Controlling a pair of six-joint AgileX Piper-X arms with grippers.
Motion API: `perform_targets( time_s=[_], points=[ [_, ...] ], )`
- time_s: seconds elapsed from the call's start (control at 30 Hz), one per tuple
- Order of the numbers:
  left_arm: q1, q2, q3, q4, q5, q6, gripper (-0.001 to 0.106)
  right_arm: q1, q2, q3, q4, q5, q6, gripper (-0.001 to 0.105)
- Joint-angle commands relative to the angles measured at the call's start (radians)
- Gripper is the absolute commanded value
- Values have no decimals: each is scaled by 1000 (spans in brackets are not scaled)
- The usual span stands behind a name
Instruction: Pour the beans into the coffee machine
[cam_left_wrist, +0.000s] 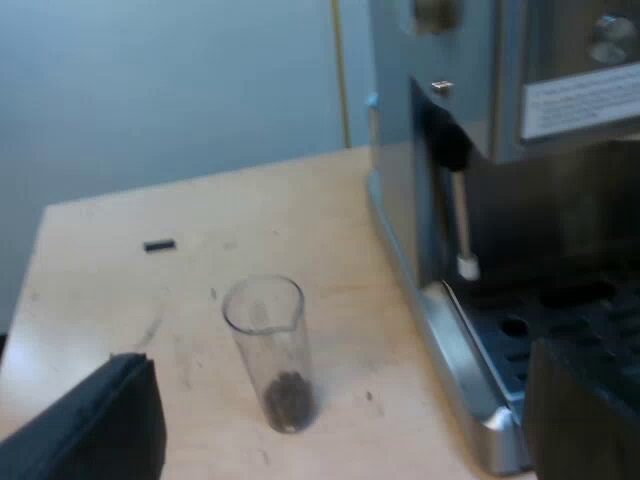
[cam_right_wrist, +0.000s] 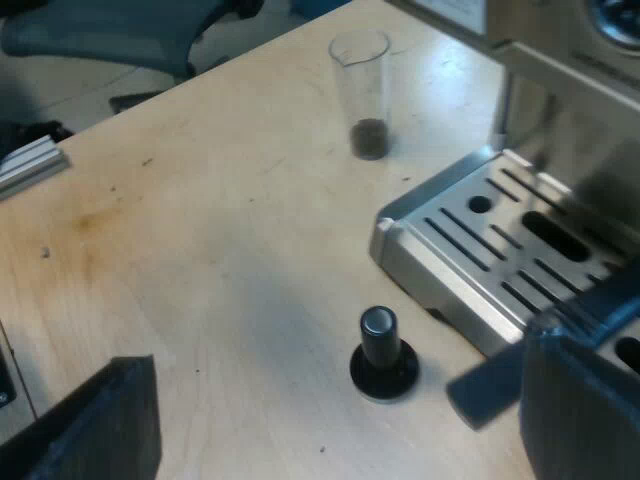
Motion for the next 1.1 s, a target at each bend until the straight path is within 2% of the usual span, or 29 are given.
perform_targets(
  time_s=[0.03, 0.13, 0.3, 0.53, 0.63, 0.83, 1.0, 1.1],
  points=[
    [-1, 3, 37, -92, -38, -1, 86, 6, 26, -8, -51, -8, -7, 79],
    [-1, 3, 86, -152, -53, -1, 86, 5, 64, -8, -89, -8, -3, 79],
    [-1, 22, 167, -243, -57, -1, 86, 5, 110, -8, -134, -8, 40, 79],
    [6, 138, 269, -445, -66, -1, 86, 5, 123, -6, -139, -8, 42, 79],
    [25, 212, 287, -522, -63, -6, 86, 5, 123, -6, -139, -8, 42, 79],
    [59, 407, 287, -655, -13, -15, 86, 5, 123, -6, -139, -8, 47, 79],
    [59, 595, 287, -776, 76, -16, 86, 5, 123, -6, -139, -8, 47, 79],
    [59, 696, 287, -880, 78, -16, 86, 5, 123, -6, -139, -8, 84, 79]
  ],
)
